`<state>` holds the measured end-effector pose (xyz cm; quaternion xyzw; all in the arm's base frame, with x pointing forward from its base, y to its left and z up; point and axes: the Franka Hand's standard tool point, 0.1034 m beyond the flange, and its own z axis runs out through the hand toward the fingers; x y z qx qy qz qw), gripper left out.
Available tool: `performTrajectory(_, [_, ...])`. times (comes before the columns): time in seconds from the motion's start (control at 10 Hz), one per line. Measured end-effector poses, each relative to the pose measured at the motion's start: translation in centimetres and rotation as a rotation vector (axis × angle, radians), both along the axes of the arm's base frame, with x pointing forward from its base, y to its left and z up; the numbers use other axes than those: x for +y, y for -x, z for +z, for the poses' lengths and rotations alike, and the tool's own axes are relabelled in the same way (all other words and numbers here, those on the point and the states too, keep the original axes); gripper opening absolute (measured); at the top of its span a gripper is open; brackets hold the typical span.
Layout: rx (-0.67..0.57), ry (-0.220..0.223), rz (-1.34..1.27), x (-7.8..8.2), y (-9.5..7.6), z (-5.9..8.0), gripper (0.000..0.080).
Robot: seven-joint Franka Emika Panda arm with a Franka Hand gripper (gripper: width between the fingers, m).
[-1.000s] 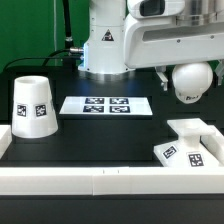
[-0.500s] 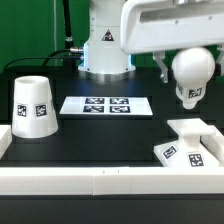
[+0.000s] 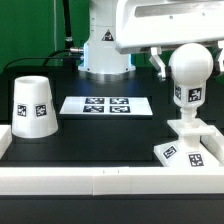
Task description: Assemble lamp
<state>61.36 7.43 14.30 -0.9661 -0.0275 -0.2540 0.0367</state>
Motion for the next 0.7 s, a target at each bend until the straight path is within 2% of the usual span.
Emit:
performTrajectory(0.2, [-0.033, 0.026, 0.057, 1.1, -0.2, 0.1, 0.0574])
performTrajectory(0.5, [-0.027, 0.026, 0.057, 1.0, -0.1, -0.1, 0.0574])
performTrajectory(0.7, [-0.046, 0.062, 0.127, 2.1, 0.1, -0.5, 0.0574])
